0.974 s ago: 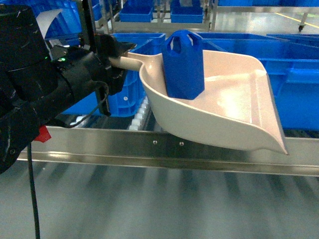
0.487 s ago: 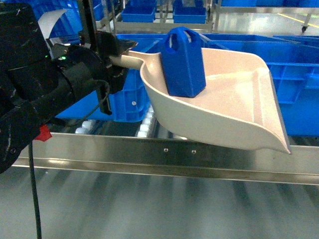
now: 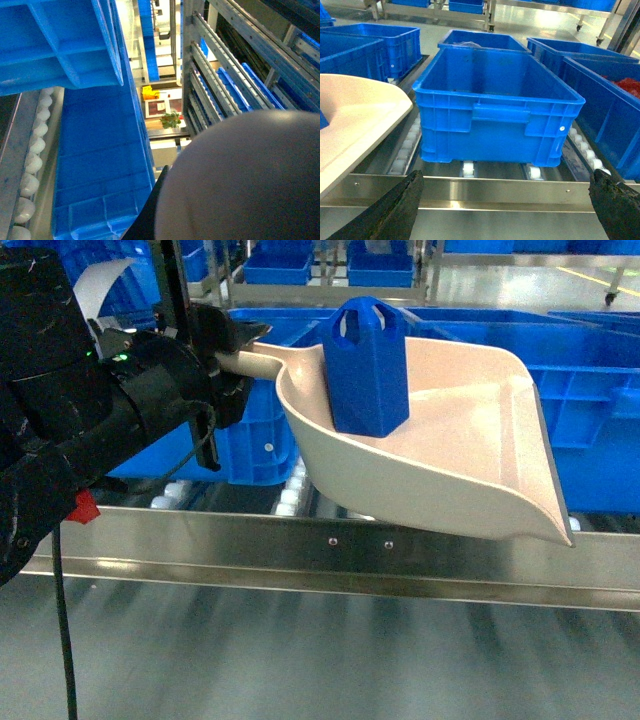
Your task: Place part in tray to right shelf
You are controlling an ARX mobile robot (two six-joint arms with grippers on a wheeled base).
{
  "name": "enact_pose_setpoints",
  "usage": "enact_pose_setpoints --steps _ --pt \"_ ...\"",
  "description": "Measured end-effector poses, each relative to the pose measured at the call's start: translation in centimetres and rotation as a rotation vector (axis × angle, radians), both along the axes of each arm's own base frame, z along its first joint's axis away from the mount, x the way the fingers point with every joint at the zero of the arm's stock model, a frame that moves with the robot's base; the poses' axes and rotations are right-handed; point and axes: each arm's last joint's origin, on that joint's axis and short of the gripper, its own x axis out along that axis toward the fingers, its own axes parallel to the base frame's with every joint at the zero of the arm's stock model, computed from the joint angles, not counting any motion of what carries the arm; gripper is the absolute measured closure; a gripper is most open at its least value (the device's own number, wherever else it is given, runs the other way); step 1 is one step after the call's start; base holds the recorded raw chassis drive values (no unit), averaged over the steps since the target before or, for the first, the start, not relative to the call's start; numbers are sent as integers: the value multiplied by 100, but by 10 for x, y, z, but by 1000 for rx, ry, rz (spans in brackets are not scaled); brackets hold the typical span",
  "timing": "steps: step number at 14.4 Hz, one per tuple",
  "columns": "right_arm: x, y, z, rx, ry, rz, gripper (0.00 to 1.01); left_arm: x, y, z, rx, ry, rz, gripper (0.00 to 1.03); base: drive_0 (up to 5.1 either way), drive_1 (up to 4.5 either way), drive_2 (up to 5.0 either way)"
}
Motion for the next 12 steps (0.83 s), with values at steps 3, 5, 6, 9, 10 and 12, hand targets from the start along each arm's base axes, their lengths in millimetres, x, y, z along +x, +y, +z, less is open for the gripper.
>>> enact_pose_setpoints --steps 3,5,6,9,10,12 --pt "0 0 0 0 0 0 3 0 0 0 0 0 -1 91 0 0 0" --pt "0 0 0 0 0 0 3 0 0 0 0 0 0 91 0 0 0" --pt "0 0 0 0 0 0 3 0 0 0 0 0 0 91 0 0 0" --pt "0 0 0 0 0 0 3 0 0 0 0 0 0 91 0 0 0" --pt "0 0 0 0 0 0 3 0 0 0 0 0 0 91 0 0 0" --pt "0 0 0 0 0 0 3 0 0 0 0 0 0 91 0 0 0"
